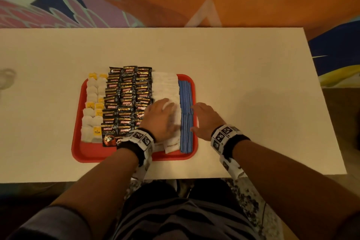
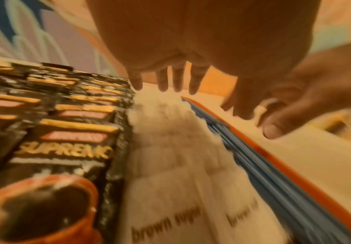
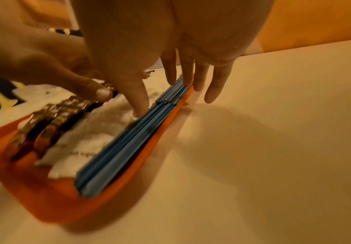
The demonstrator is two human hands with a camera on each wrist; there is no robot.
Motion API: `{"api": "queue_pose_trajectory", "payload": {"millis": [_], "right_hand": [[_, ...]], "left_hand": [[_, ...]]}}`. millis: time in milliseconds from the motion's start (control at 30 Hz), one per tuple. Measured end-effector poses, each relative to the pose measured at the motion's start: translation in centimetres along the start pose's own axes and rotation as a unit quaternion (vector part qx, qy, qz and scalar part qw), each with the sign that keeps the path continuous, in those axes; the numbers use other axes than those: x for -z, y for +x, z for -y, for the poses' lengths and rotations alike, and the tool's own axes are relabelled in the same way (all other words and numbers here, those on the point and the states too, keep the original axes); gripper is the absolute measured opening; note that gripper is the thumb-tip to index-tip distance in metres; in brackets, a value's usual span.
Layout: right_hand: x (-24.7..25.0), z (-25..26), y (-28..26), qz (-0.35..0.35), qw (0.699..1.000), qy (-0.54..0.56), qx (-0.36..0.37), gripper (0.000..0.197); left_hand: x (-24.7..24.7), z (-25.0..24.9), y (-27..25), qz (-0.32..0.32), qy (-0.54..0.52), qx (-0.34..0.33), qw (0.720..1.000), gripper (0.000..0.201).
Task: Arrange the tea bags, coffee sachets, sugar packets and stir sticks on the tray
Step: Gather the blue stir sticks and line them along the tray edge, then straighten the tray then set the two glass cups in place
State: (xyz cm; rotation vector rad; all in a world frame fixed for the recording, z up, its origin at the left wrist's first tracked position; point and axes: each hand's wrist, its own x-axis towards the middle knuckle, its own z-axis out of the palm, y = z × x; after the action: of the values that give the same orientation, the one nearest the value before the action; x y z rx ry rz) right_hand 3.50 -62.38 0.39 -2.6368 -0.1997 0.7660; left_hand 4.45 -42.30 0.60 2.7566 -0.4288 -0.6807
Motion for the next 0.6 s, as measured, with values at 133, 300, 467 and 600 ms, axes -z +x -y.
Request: {"api": "queue_pose_trajectory", "payload": {"millis": [133, 300, 467, 600], "right_hand": [[1.5, 0.0, 0.7, -0.016, 0.976, 0.165, -0.142, 0.06], [1.3, 0.5, 1.7, -0.034, 0.902, 0.328, -0.281, 0.056], [-0.3, 2.2, 1.3, -0.028, 0.885, 0.329, -0.329, 0.066], [-1.5, 3.4, 1.0, 0.014, 0.88, 0.333, -0.338, 0.045]], "left_hand": [[3.0, 5.0, -1.3, -0.145, -0.152, 0.12, 0.97, 0.036], [3.9, 13.9, -4.7, -0.226, -0.198, 0.334, 0.893, 0.035], [2.9, 19.7, -7.5, -0.102, -0.247, 0.529, 0.806, 0.054], [2.2, 20.9, -8.1, -0.041, -0.24, 0.515, 0.822, 0.047]]}}
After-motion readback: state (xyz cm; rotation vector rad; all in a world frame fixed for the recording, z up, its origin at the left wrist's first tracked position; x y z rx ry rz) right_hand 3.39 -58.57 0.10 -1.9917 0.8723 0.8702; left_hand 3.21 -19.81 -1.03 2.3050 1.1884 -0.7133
